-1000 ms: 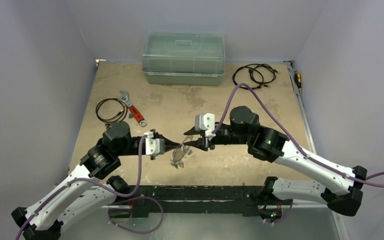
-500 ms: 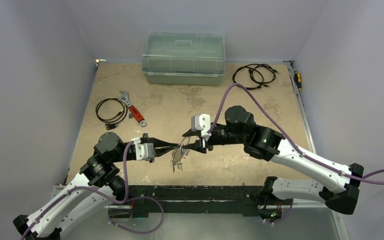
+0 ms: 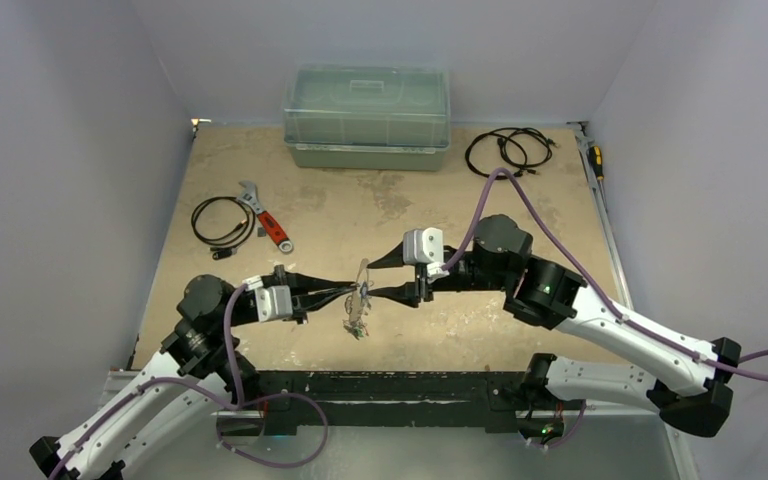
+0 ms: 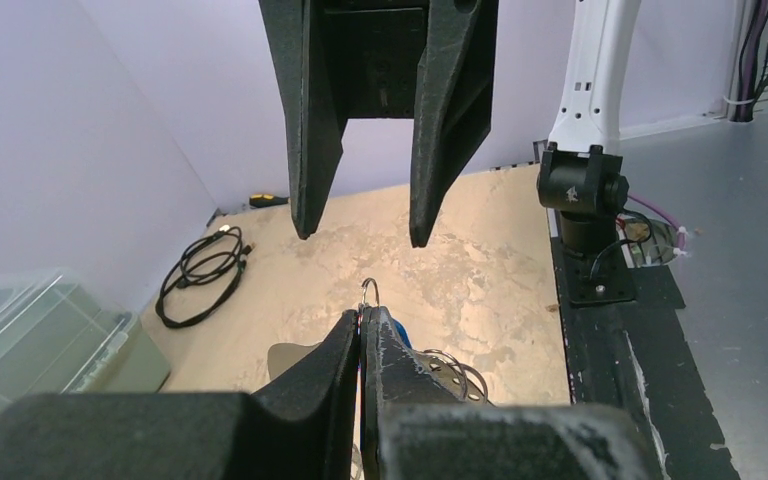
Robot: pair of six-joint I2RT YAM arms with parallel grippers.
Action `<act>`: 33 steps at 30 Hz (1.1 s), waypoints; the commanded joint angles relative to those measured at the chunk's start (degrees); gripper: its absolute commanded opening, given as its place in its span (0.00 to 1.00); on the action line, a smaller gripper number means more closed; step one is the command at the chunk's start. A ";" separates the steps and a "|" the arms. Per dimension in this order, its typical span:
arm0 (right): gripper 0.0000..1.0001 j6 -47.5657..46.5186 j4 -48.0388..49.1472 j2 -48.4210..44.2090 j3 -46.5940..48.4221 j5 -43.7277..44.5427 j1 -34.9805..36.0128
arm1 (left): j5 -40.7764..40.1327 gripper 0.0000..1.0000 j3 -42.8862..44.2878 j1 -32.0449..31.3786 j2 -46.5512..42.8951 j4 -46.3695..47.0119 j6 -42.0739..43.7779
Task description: Put the keys on the keyring
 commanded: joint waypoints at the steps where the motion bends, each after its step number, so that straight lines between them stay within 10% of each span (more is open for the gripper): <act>1: 0.44 1.13 2.85 0.71 -0.59 -0.40 0.29 | 1.48 0.00 0.60 0.65 1.14 5.38 -1.71; 27: 0.16 0.78 2.51 3.33 -0.66 0.86 0.28 | 2.34 0.00 0.22 1.79 1.14 7.19 -3.76; 33: 0.24 0.78 2.44 2.68 -0.85 1.03 0.30 | 2.37 0.00 0.18 1.81 1.31 7.18 -3.89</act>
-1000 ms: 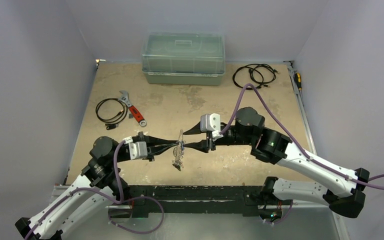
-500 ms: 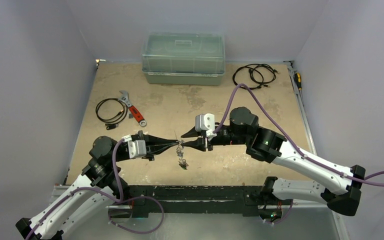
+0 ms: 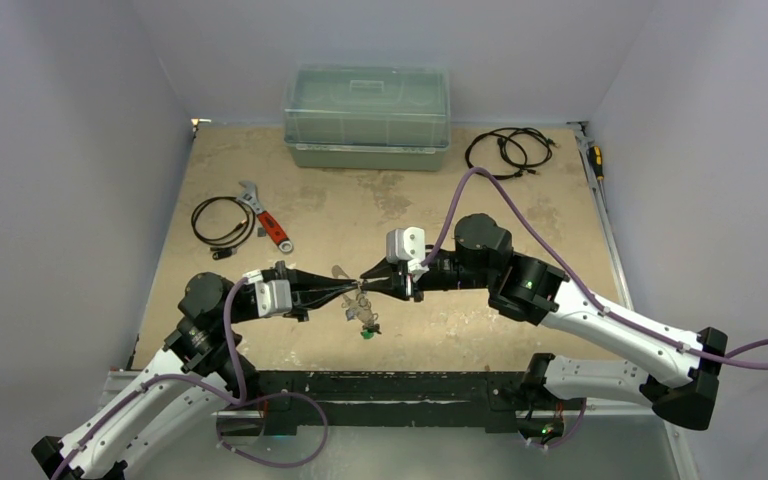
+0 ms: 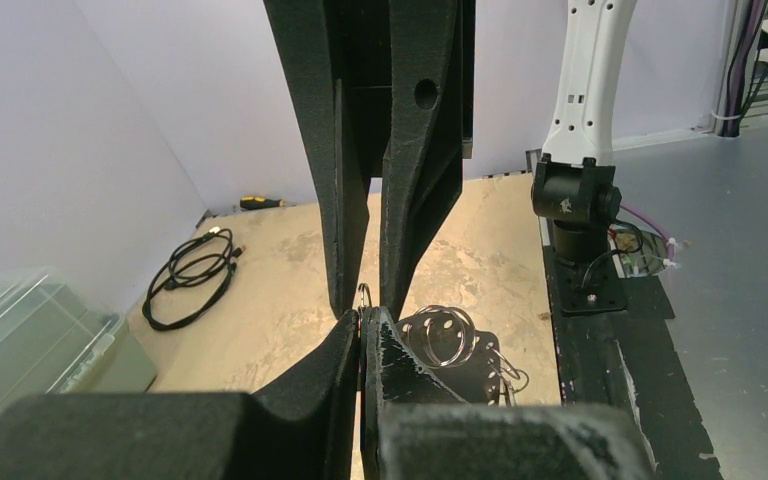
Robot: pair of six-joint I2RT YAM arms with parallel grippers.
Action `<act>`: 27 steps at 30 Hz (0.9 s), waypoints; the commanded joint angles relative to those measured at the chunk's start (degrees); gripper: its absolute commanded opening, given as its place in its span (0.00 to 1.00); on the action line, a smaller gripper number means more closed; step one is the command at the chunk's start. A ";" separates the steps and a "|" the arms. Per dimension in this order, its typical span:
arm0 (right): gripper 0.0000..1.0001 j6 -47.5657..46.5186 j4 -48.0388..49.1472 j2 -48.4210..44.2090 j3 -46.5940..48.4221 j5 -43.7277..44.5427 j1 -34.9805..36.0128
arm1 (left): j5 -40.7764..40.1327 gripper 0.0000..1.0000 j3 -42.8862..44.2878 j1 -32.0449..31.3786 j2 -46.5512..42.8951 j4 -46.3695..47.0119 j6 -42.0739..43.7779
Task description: Put the keys on the keyring
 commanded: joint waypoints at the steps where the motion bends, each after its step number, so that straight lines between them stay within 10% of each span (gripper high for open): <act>1: 0.25 0.08 1.83 -1.25 -0.25 0.79 0.25 | 0.49 0.00 0.50 0.45 -0.35 4.27 -0.94; 27: 0.00 0.12 2.39 -1.92 -0.85 0.79 0.30 | 1.21 0.00 -0.09 0.72 -0.77 7.45 -3.04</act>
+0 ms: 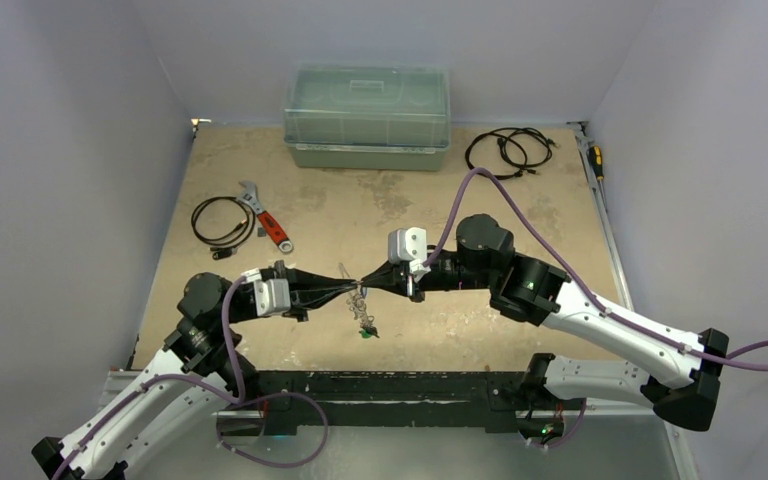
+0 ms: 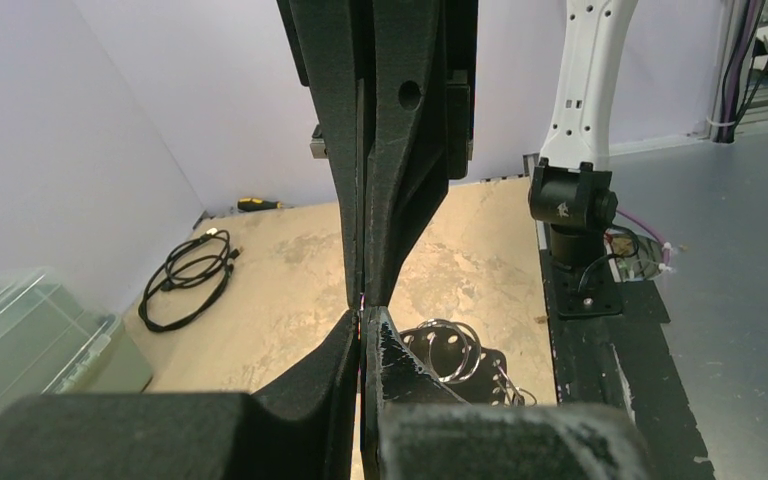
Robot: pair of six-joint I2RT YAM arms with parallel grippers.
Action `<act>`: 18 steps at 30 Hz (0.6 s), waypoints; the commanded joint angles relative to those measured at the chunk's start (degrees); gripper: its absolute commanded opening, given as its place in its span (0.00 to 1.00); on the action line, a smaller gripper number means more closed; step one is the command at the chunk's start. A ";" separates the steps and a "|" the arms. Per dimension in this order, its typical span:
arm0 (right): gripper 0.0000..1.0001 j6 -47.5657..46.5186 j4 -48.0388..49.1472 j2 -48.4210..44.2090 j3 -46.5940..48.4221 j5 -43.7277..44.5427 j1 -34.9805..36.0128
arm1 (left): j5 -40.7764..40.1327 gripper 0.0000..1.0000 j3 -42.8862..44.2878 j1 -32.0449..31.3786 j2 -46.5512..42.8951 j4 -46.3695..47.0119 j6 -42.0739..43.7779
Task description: Put the keys on the keyring
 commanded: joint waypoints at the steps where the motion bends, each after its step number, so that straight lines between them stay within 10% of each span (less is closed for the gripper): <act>1: 0.00 0.25 2.54 -1.48 -0.55 0.75 0.30 | 1.08 0.00 -0.38 0.69 -0.83 8.49 -4.18; 18: 0.00 1.79 6.58 -3.55 -2.65 -0.56 0.23 | -1.83 0.00 -7.17 1.79 -0.86 32.57 -22.43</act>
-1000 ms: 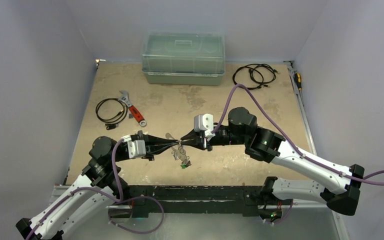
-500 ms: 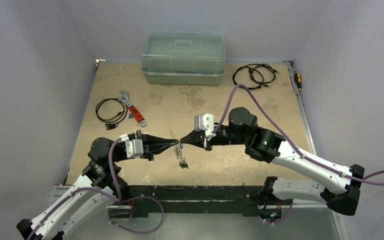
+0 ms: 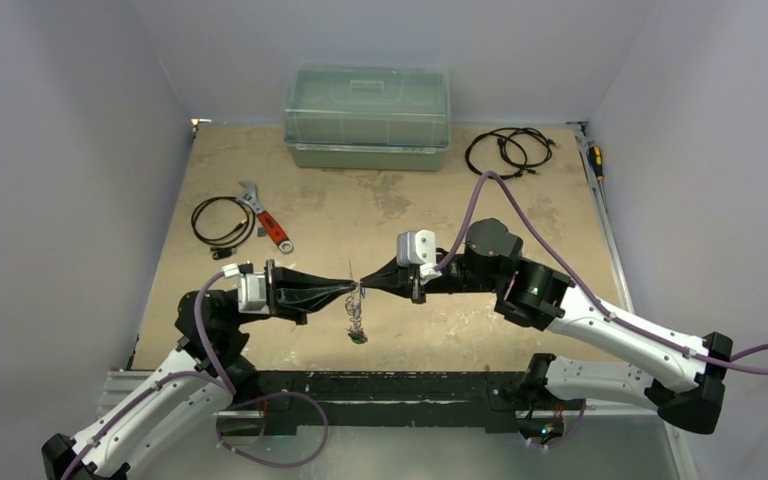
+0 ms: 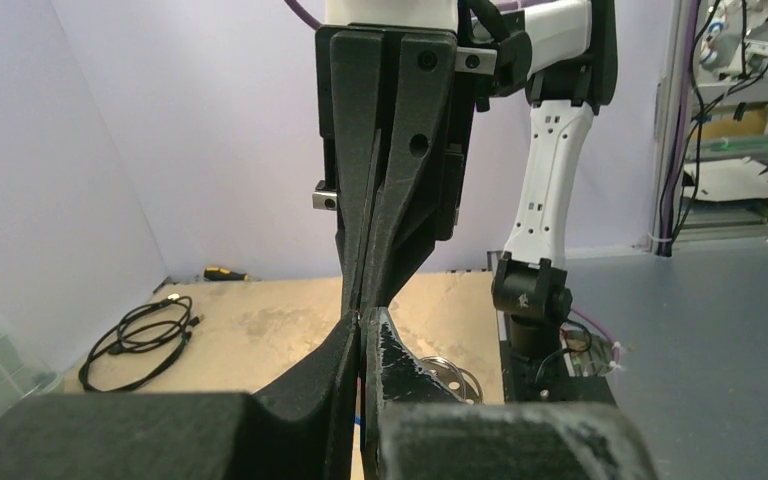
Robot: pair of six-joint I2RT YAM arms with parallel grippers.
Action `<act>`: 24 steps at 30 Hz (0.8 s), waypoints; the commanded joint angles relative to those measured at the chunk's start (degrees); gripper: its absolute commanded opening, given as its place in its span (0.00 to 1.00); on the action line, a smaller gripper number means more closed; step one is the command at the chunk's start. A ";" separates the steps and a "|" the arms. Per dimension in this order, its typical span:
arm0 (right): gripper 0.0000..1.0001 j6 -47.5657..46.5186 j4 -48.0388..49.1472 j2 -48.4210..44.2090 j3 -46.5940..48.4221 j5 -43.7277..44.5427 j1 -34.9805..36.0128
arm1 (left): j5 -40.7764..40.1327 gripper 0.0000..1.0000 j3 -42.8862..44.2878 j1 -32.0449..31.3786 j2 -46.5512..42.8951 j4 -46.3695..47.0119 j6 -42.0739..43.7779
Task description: Put the keys on the keyring
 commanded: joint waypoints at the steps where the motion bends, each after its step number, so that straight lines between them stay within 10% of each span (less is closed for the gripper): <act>1: 0.00 0.96 2.42 -2.12 -1.22 0.16 -0.09 | -3.08 0.00 -0.04 0.13 -1.07 9.57 -4.40; 15: 0.01 0.90 1.74 -2.52 -1.85 0.98 -0.11 | -7.60 0.00 -1.45 0.17 -2.52 11.55 -5.19; 20: 0.43 0.62 1.31 -1.17 -0.98 -0.40 -0.11 | -7.36 0.00 -1.61 0.07 -1.65 13.04 -5.81; 24: 0.52 1.76 4.36 -1.55 -1.88 0.34 -0.11 | -7.18 0.00 -1.69 0.14 -1.43 13.08 -5.80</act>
